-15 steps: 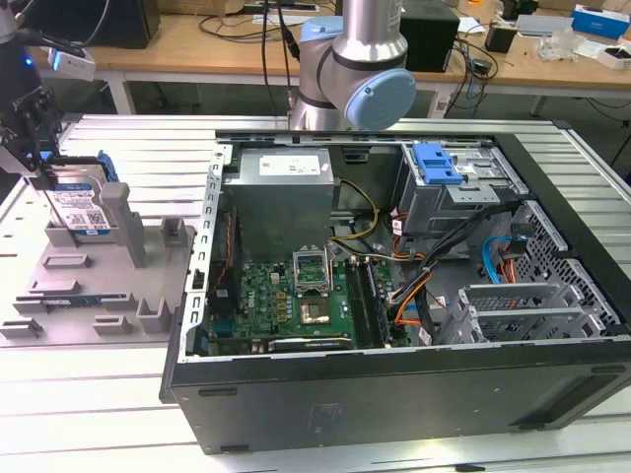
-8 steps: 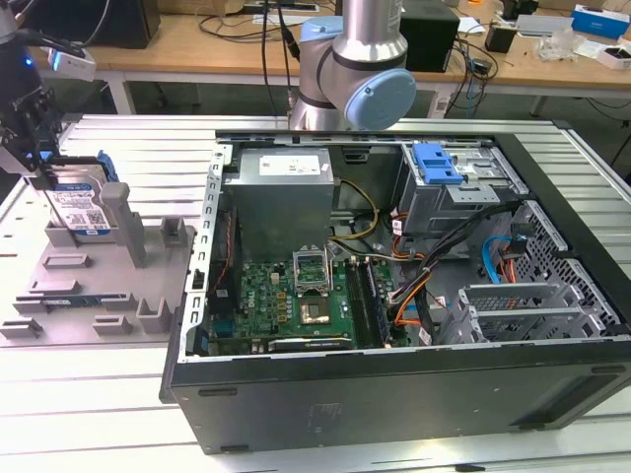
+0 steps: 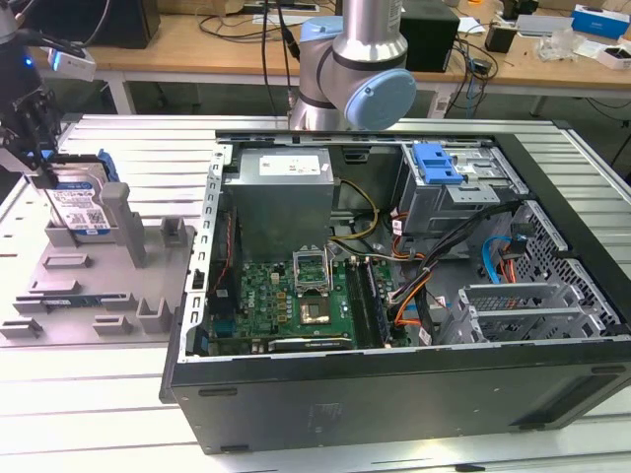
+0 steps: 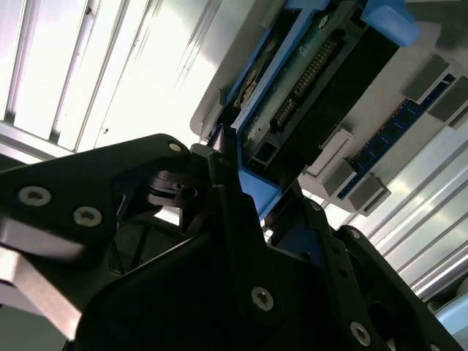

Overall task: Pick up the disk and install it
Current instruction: 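Pick up the disk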

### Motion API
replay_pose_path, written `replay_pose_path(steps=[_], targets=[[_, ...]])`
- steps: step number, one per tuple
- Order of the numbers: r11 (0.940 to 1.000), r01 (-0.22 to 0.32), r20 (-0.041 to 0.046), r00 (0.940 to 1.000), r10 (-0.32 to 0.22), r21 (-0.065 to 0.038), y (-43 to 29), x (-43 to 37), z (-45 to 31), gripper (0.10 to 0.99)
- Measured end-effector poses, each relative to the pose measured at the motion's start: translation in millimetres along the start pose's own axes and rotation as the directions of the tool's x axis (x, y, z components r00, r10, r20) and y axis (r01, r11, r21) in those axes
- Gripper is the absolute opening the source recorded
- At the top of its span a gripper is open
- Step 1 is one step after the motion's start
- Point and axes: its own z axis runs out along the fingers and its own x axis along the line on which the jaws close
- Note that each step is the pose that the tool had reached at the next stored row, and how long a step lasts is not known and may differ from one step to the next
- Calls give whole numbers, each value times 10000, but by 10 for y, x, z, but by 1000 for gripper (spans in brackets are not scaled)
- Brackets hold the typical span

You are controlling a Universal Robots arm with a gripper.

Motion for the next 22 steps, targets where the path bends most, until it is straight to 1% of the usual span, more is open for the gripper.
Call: replay_pose_path(steps=[20,22], targets=[[10000,-94,3,10000,94,-9,0,30,11,392],[9999,-101,0,9999,101,-11,0,32,13,365]])
